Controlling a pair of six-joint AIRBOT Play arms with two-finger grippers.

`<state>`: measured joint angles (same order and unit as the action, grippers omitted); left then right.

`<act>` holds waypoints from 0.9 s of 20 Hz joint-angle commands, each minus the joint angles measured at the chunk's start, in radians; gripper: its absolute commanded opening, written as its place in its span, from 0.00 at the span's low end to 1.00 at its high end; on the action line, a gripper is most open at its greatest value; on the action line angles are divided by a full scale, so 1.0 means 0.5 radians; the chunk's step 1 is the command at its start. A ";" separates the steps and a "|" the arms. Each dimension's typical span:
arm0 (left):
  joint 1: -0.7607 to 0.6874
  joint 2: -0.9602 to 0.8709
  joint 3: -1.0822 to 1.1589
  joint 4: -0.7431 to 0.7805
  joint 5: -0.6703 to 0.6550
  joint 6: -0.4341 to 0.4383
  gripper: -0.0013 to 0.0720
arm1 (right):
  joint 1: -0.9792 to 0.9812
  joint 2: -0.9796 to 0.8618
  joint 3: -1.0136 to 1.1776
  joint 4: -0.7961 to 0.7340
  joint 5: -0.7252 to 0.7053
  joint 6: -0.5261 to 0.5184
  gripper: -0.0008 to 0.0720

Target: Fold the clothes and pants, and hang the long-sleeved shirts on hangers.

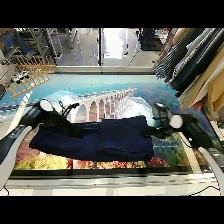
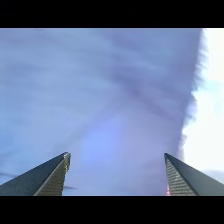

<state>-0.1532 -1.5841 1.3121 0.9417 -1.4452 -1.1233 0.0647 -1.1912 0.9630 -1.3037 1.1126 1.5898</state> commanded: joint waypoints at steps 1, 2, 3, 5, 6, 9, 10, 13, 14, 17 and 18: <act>-0.141 -0.105 -0.001 0.002 0.031 0.001 0.04 | -0.456 -0.060 -0.189 0.356 -0.071 -0.423 0.99; -0.163 -0.121 -0.001 0.002 0.031 0.000 0.04 | -0.494 -0.138 -0.178 0.411 -0.089 -0.493 0.99; -0.179 -0.129 -0.001 0.002 0.027 0.000 0.04 | -0.517 -0.240 -0.158 0.461 -0.093 -0.543 0.99; -0.191 -0.130 -0.001 0.001 0.024 0.000 0.03 | -0.513 -0.437 -0.111 0.642 -0.047 -0.745 0.98; -0.190 -0.130 -0.001 0.002 0.024 0.001 0.04 | -0.497 -0.532 -0.091 0.820 -0.040 -0.879 0.98; -0.188 -0.130 -0.001 0.002 0.024 0.000 0.04 | -0.385 -0.742 -0.004 1.001 -0.114 -0.938 0.71; -0.188 -0.130 -0.001 0.002 0.023 0.000 0.03 | -0.347 -0.766 0.031 0.977 -0.108 -0.938 0.25; -0.188 -0.130 -0.001 0.003 0.013 0.001 0.03 | -0.348 -0.629 0.190 0.360 -0.115 -0.578 0.02; -0.188 -0.131 -0.001 0.003 0.014 0.001 0.03 | -0.373 -0.544 0.254 -0.126 -0.080 -0.301 0.02; -0.186 -0.127 -0.001 0.009 0.006 -0.001 0.04 | -0.526 -0.314 0.391 -1.110 0.203 0.085 0.02; -0.186 -0.127 -0.001 0.007 0.003 -0.001 0.03 | -0.577 -0.243 0.433 -1.186 0.265 0.083 0.02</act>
<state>-0.2466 -1.6489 1.3121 0.9440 -1.4399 -1.1233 -0.1711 -1.4002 1.1164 -1.5082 1.1419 1.4773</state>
